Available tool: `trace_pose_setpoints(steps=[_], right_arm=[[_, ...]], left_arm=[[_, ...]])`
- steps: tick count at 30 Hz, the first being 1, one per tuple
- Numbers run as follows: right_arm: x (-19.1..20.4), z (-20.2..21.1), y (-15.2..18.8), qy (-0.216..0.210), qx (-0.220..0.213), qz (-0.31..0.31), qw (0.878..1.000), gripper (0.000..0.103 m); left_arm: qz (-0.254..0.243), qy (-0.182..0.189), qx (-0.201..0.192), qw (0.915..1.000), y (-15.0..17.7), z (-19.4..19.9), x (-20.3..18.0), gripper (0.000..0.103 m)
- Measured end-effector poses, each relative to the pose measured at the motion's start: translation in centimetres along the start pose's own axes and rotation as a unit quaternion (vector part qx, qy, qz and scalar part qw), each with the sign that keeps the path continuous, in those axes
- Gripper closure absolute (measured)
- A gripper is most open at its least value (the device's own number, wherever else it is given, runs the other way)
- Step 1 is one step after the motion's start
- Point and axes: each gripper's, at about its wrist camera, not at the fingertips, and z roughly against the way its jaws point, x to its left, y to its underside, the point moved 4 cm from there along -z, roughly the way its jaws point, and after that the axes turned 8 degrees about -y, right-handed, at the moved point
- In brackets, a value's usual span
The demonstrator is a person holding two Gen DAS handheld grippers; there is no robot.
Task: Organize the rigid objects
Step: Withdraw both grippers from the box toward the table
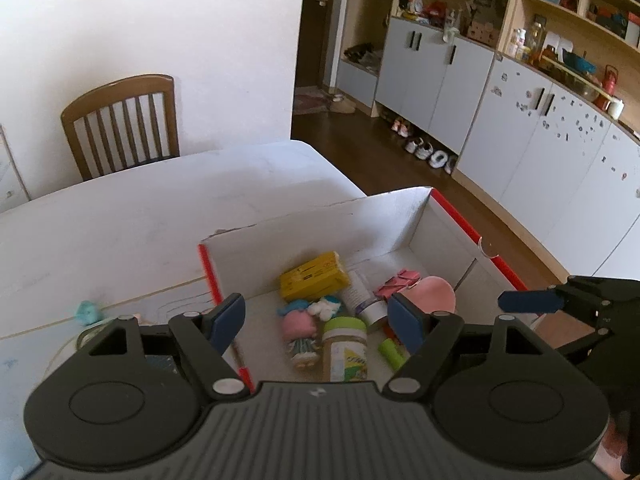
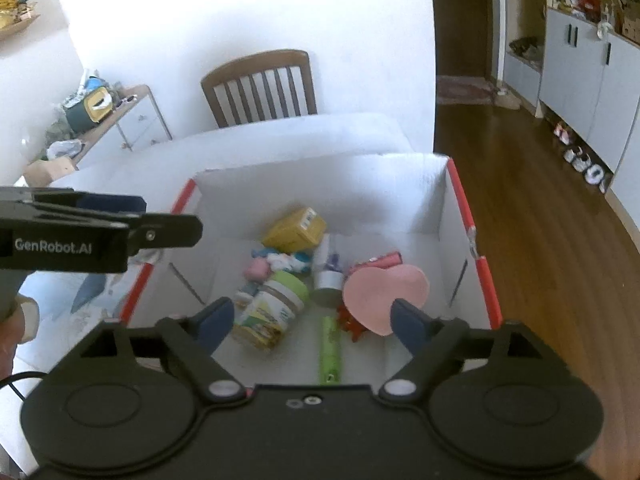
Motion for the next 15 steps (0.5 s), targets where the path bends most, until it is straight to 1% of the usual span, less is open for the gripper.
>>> trace_pose_setpoints(steps=[2, 5, 10, 13, 15], right_arm=[[0.7, 0.2, -0.1, 0.002, -0.005, 0.006, 1.0, 0.008], [1.7, 0.5, 0.0, 0.003, -0.013, 0.006, 1.0, 0.006], [3.6, 0.9, -0.1, 0.012, -0.037, -0.004, 0.999, 0.001], [5.1, 1.0, -0.1, 0.015, -0.049, -0.005, 0.999, 0.001], [6.1, 1.1, -0.1, 0.019, -0.055, -0.006, 0.998, 0.001]], left_arm=[[0.005, -0.001, -0.003, 1.0, 0.3, 0.6, 0.7, 0.024], [0.008, 0.0, -0.008, 0.9999, 0.6, 1.5, 1.9, 0.018], [0.006, 0.006, -0.013, 0.9999, 1.3, 2.8, 4.0, 0.018], [0.009, 0.013, -0.013, 0.9998, 1.9, 3.4, 5.8, 0.018], [0.011, 0.015, -0.014, 0.9997, 2.3, 3.8, 7.1, 0.012]])
